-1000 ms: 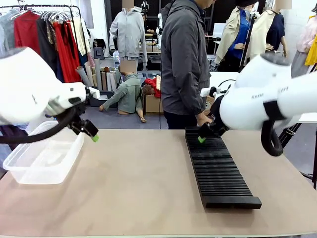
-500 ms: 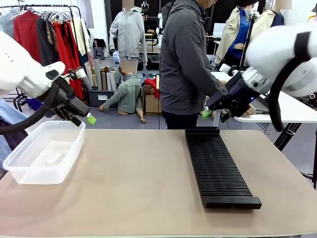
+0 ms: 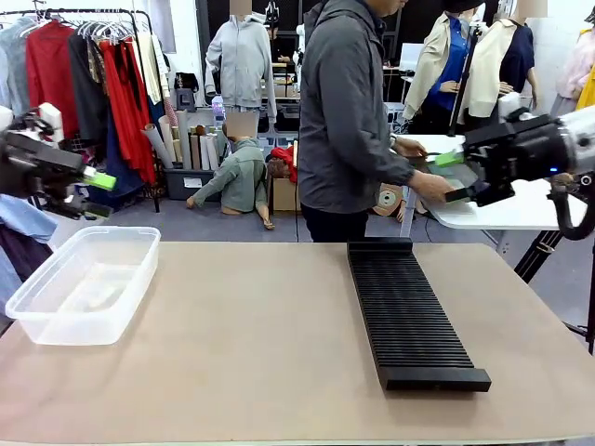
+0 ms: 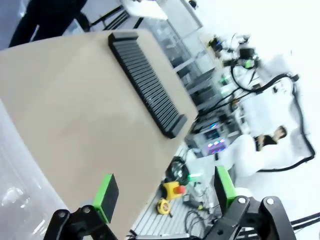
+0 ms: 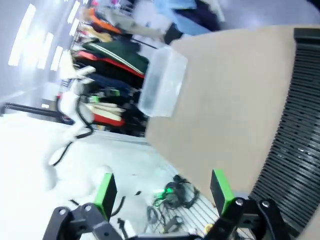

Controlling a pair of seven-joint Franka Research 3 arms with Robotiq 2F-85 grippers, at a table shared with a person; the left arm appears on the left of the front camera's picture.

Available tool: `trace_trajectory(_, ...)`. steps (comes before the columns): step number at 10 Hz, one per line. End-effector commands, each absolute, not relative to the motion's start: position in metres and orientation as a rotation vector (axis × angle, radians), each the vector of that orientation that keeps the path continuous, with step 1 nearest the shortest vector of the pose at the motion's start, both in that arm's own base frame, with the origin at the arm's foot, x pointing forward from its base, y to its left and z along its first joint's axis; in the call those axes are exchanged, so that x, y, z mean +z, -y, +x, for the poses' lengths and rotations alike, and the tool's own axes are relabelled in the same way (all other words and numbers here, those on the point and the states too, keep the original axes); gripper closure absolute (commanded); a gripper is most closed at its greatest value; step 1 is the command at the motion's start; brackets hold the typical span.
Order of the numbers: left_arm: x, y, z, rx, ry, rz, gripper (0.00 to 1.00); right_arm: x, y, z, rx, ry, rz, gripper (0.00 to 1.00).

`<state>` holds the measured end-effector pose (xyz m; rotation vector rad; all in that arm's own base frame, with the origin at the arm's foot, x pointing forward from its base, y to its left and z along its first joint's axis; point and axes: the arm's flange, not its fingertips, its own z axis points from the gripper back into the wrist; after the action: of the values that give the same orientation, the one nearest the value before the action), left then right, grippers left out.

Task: Sort PCBs into racks and boxes based on the side picked up.
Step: Pick up the Blank PCB handed by the Human.

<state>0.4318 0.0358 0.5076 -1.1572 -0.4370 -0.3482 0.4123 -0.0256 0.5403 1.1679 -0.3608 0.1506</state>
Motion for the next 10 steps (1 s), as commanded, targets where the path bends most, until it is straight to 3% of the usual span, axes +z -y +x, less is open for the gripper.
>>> trace_trajectory(1,0.506,-0.054,0.43,-0.293,0.493,-1.222,0.0,0.523,0.059,0.405,0.149,0.389,1.286,0.0)
trace_trajectory(7,0.5,-0.081,0.426,-0.272,0.568,-1.289,0.0,0.51,0.107,0.372,0.211,0.472,1.426,0.0)
trace_trajectory(8,0.498,-0.083,0.427,-0.301,0.58,-1.288,0.0,0.512,0.105,0.375,0.201,0.503,1.374,0.0)
trace_trajectory(10,0.502,-0.083,0.426,-0.241,0.539,-1.265,0.0,0.512,0.111,0.369,0.173,0.441,1.381,0.0)
